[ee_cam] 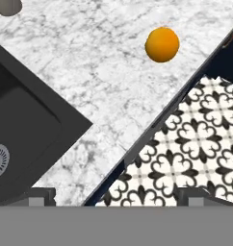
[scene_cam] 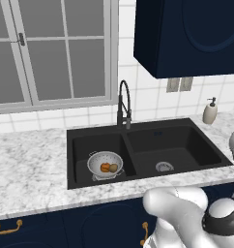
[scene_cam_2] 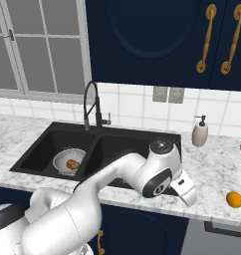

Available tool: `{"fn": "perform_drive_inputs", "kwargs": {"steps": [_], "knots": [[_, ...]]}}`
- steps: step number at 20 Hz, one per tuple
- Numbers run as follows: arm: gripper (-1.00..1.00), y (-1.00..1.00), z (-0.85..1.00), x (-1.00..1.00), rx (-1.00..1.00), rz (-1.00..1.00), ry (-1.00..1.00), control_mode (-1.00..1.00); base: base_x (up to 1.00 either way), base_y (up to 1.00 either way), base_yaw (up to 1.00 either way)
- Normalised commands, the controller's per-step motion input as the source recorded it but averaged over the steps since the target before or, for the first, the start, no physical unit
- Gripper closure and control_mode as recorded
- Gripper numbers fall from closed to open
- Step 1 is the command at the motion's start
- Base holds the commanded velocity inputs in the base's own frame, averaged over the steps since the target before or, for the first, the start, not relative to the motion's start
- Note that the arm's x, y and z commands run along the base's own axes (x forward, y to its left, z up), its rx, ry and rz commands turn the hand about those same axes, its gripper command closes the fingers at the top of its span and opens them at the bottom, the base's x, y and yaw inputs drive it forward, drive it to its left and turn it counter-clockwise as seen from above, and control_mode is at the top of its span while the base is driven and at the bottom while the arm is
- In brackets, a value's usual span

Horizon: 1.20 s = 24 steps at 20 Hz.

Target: Put the colander in the sink, put the peach, kiwi, orange in the colander, and turn on the sink faucet and pour water over the colander.

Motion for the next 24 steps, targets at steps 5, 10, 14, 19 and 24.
{"fn": "perform_drive_inputs", "kwargs": {"steps": [5, 10, 14, 19, 24], "knots": [[-1.0, -0.84, 0.0, 0.16, 0.0, -0.12, 0.0, -1.0, 0.0, 0.0, 0.0], [-1.0, -0.86, -0.02, 0.09, 0.01, -0.06, 0.0, -1.0, 0.0, 0.0, 0.0], [-1.0, -0.65, -0.13, 0.22, 0.0, 0.0, 0.0, -1.0, 0.0, 0.0, 0.0], [-1.0, -0.59, -0.15, 0.24, 0.0, 0.0, 0.0, -1.0, 0.0, 0.0, 0.0], [-1.0, -0.37, -0.25, 0.0, 0.0, 0.0, 0.0, -1.0, 0.0, 0.0, 0.0]]}}
